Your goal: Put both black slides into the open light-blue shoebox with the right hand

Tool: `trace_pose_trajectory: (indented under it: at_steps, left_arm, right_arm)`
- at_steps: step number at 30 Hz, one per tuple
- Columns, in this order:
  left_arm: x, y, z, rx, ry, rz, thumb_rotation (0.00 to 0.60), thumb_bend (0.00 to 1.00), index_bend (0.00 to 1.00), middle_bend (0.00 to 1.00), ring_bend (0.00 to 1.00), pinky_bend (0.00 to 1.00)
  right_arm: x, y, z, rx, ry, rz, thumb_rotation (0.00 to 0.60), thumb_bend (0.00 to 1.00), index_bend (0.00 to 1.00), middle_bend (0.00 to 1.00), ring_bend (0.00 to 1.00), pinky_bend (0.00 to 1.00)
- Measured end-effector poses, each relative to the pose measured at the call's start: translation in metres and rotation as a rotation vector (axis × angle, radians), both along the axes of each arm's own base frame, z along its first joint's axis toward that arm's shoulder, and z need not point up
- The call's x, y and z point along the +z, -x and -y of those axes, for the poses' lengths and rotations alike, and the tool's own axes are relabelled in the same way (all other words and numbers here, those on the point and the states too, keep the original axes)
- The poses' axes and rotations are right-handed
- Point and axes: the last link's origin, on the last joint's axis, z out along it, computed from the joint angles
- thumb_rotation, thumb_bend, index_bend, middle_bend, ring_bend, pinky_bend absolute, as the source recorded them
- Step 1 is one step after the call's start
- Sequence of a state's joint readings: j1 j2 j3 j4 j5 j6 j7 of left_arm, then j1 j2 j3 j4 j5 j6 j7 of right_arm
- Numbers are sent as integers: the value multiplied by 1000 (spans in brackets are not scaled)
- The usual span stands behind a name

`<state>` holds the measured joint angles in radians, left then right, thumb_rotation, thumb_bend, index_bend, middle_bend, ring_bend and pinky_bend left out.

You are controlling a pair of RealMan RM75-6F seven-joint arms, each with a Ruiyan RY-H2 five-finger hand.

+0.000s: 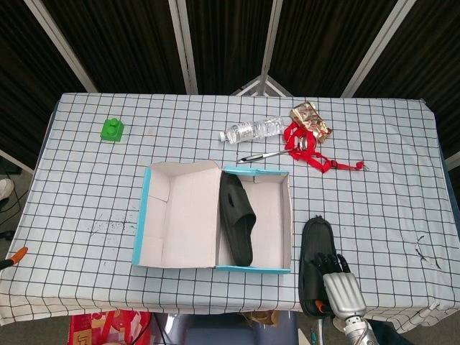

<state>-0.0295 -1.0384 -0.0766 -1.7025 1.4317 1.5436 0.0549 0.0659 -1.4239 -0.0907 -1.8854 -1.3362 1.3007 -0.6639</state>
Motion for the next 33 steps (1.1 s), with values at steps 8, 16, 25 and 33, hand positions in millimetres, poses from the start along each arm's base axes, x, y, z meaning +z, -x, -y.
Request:
trace_pose_trajectory:
  at_steps: [8,16,25,33]
  left_arm:
    - [-2,-1,-1,-2,7,-4,600,169,114,0,0,0]
    - [-2,-1,0,-3,7,-4,600,168,114,0,0,0]
    - [0,0,1,-2,0,0,600,168,114,0,0,0]
    - [1,0,1,-3,-1,4,600,168,114,0,0,0]
  right_arm:
    - [4,-4,3,20,34,30,600,242,439,336,141,56]
    - [12,-6,3,33,55,41,600,417,627,429,204,56]
    - [22,-6,6,35,83,55,600,550,669,461,221,55]
    - [51,-11,20,39,150,69,600,560,669,461,221,55]
